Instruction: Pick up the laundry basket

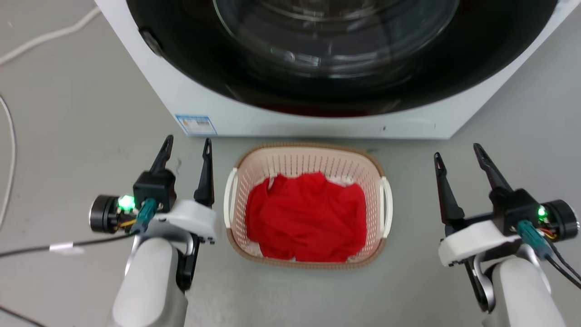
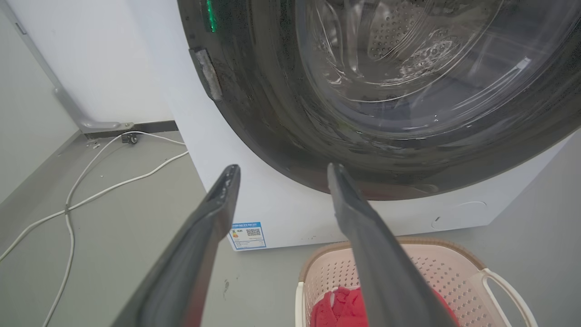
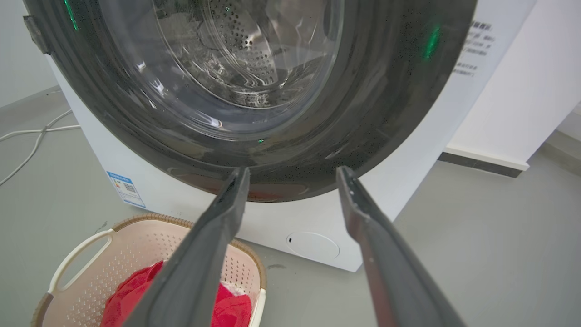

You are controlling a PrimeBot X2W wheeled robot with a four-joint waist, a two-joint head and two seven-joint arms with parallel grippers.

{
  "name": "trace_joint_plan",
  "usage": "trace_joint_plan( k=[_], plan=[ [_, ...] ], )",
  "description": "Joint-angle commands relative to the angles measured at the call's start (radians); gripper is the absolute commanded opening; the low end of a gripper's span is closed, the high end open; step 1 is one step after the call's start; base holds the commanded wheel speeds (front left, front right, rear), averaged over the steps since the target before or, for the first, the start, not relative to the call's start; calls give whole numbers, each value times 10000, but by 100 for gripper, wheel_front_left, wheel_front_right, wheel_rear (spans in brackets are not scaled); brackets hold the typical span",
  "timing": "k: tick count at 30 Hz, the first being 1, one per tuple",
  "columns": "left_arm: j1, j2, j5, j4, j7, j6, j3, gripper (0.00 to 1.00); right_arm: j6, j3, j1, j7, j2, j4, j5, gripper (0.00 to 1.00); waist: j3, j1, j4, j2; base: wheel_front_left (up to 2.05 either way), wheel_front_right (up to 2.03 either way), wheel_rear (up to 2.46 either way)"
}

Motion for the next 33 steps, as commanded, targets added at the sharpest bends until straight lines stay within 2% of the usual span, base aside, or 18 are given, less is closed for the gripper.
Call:
trace_joint_plan(
  k=[1, 18, 33],
  plan=[
    [-434, 38, 88, 338, -28, -62, -13, 100, -7, 23, -361, -19, 16, 405, -82, 100, 750, -3, -74, 0, 0, 0, 0],
    [-3476, 396, 193, 4447, -28, -340, -210, 100, -7, 453, -3446, -18, 13, 4056, -277, 100, 3805, -3, -465, 0, 0, 0, 0],
    [-4860, 761, 382, 6518, -28, -260, -594, 100, -7, 1313, -4997, -17, 12, 6338, 135, 100, 5125, -3, -588, 0, 0, 0, 0]
  ],
)
